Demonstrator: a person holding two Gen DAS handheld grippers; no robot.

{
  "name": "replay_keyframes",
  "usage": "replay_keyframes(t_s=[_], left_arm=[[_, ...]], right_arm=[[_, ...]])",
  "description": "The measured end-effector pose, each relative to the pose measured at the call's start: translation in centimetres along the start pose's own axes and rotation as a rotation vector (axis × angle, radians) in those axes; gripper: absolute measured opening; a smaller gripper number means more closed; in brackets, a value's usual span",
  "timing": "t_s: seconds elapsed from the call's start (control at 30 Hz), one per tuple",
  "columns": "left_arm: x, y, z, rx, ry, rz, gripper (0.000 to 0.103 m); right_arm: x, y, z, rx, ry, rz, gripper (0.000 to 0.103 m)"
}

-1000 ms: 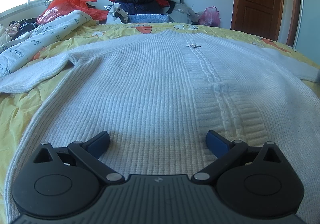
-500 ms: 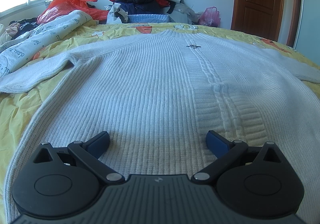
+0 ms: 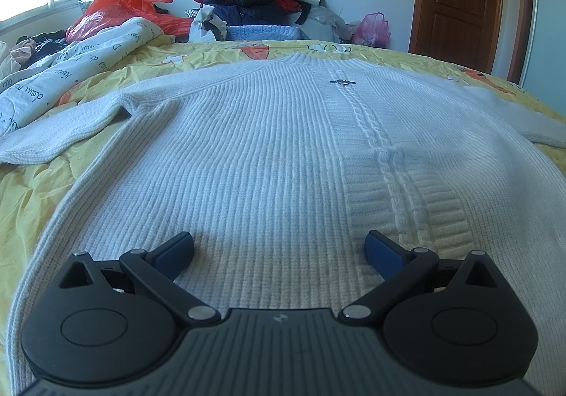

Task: Fold small clothes
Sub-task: 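Grasp a cardigan sleeve with the right tool and fold it across the body, then grasp the other sleeve with the left tool and fold it across the body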

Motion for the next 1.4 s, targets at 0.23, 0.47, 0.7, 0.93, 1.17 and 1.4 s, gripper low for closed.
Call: replay_keyframes(t_s=[0.23,0.47,0.7,0.93,1.17,1.4], left_arm=[[0.0,0.0,0.0,0.000,0.000,0.000,0.103],[0.0,0.0,0.0,0.000,-0.001,-0.001,0.103],[0.0,0.0,-0.1,-0.001,-0.003,-0.001,0.103],[0.1,-0.1,-0.2,-0.005,-0.010,-0.010,0.103],[-0.4,-0.2,-0.2,-0.008,0.024,0.013,0.103],[-2.1,0.4,-1.0,-0.037,0.029,0.138,0.103]], right_arm=[[3.8,-0.4,-1.7,-0.048,0.040,-0.132,0.014],[17.7,-10.0,-12.5,-0.011,0.426,-0.451,0.014],[25.7,-30.5,-20.5,0.289,0.695,-0.680,0.015],[25.6,-39.0,-20.6,0.303,0.604,-0.894,0.066],[18.8,-34.4,-21.4,0.232,0.587,-0.881,0.066],[13.7,-31.7,-18.3,0.350,0.566,-0.636,0.074]])
Point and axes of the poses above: each gripper's, at about its wrist camera, not at the fingertips, and z roughly the way its jaws point, x to its left, y to its top, the point moved 9 cm from there along z, roughly the way its jaws point, and after that the axes turned 5 degrees about -y, right-handed, at the moved point
